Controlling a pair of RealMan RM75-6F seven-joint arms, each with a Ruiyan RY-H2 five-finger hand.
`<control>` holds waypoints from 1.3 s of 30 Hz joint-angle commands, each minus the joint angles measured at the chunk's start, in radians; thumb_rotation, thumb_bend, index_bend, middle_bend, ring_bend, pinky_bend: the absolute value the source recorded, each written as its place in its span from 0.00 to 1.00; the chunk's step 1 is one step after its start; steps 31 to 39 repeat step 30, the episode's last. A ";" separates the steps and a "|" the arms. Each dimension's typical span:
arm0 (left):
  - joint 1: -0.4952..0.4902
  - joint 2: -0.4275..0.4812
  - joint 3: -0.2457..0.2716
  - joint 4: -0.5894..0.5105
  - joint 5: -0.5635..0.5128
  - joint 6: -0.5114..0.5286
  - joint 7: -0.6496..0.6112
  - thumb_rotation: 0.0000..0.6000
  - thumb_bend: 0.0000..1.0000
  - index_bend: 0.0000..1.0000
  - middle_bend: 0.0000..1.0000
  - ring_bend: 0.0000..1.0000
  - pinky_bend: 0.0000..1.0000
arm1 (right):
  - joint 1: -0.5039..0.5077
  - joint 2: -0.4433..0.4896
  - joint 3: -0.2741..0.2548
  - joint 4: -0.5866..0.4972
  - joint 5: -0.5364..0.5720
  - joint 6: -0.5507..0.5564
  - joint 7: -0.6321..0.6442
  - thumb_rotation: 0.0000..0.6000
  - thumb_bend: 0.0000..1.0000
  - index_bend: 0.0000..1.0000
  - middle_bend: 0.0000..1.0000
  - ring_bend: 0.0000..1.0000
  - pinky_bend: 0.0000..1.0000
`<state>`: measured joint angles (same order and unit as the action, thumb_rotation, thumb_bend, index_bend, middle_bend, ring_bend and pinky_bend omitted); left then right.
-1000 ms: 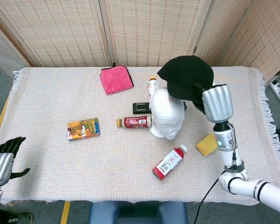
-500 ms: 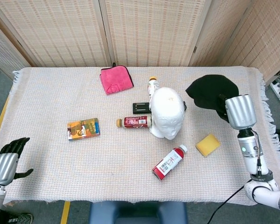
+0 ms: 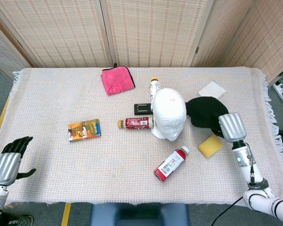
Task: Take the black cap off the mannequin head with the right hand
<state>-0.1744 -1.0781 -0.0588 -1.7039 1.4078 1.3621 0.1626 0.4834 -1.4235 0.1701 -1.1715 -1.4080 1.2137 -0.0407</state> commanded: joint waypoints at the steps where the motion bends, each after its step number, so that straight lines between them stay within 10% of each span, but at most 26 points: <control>1: 0.003 -0.001 -0.002 0.011 0.006 0.010 -0.012 1.00 0.16 0.13 0.14 0.12 0.21 | -0.007 0.102 -0.034 -0.181 0.110 -0.156 -0.099 1.00 0.11 0.12 0.32 0.29 0.52; 3: 0.002 -0.002 -0.003 0.017 0.010 0.013 -0.016 1.00 0.16 0.13 0.14 0.11 0.21 | -0.015 0.166 -0.038 -0.289 0.157 -0.183 -0.153 0.98 0.02 0.00 0.13 0.05 0.22; 6: 0.001 -0.004 -0.003 0.022 0.011 0.013 -0.021 1.00 0.16 0.13 0.14 0.11 0.21 | -0.043 0.225 -0.042 -0.387 0.175 -0.157 -0.166 0.89 0.00 0.00 0.06 0.00 0.15; 14: 0.001 -0.007 -0.008 0.030 0.009 0.022 -0.027 1.00 0.16 0.12 0.14 0.11 0.21 | -0.160 0.360 -0.077 -0.529 0.068 0.025 -0.097 0.89 0.00 0.01 0.13 0.08 0.21; 21: 0.005 -0.034 -0.018 0.046 0.014 0.053 -0.017 1.00 0.16 0.12 0.14 0.11 0.21 | -0.304 0.379 -0.119 -0.561 -0.013 0.262 -0.139 1.00 0.06 0.27 0.36 0.30 0.41; 39: 0.003 -0.074 -0.025 0.064 0.034 0.083 -0.001 1.00 0.16 0.12 0.14 0.11 0.21 | -0.408 0.412 -0.173 -0.574 -0.067 0.349 -0.077 1.00 0.06 0.28 0.37 0.31 0.42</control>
